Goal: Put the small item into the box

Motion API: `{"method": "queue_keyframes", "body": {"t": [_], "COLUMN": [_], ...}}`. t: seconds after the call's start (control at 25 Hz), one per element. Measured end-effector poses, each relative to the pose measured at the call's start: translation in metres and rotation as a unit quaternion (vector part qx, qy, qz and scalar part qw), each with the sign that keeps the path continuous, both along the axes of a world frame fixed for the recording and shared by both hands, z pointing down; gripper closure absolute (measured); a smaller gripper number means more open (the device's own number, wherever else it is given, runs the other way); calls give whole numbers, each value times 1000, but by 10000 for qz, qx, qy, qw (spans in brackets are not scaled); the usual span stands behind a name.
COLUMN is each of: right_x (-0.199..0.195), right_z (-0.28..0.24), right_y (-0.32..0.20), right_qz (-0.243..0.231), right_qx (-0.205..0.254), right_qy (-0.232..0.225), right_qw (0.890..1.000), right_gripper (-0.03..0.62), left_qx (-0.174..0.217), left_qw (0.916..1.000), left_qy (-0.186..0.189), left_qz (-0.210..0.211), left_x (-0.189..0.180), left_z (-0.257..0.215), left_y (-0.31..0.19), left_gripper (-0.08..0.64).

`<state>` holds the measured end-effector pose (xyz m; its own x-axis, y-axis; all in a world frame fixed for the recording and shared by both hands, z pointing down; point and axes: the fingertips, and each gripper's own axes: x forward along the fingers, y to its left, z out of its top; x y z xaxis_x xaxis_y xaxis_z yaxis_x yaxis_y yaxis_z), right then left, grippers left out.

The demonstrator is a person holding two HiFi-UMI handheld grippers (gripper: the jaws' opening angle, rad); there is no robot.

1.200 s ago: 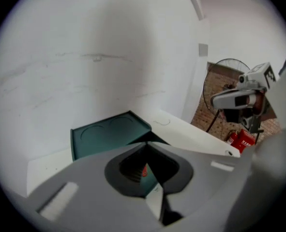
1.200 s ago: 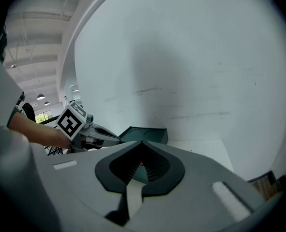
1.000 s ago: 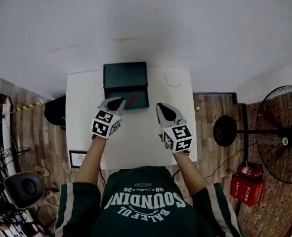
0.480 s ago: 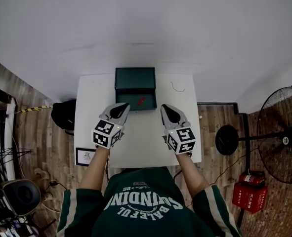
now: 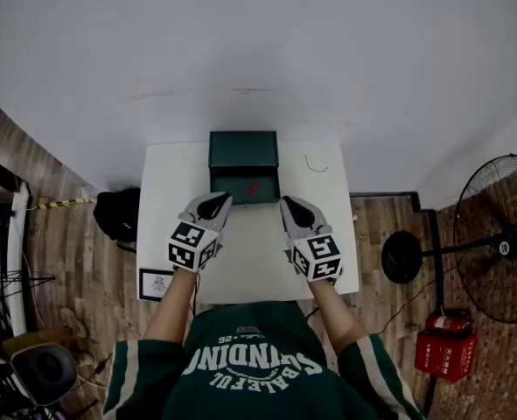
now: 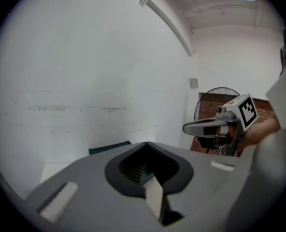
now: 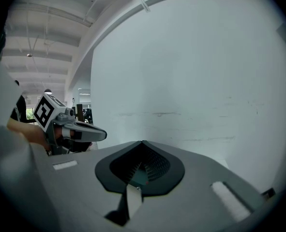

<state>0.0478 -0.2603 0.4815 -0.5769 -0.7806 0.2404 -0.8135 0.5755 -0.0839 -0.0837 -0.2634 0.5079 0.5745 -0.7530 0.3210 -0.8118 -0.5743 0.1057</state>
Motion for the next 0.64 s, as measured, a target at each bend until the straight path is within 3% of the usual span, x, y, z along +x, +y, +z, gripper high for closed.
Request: {"method": "queue_keyframes", "body": {"t": [0.64], "right_x": [-12], "right_z": [3], "right_y": [-5], "right_qz": [18], "right_qx": [-31], "right_qy": [29], "right_qw": [10000], "right_gripper": [591], "left_qx": [-84], "left_qw": [9999], "left_qy": [93], "left_qz": [-18], "left_x": [-12], "left_z": [5], "left_y": [-3], "left_gripper": [508]}}
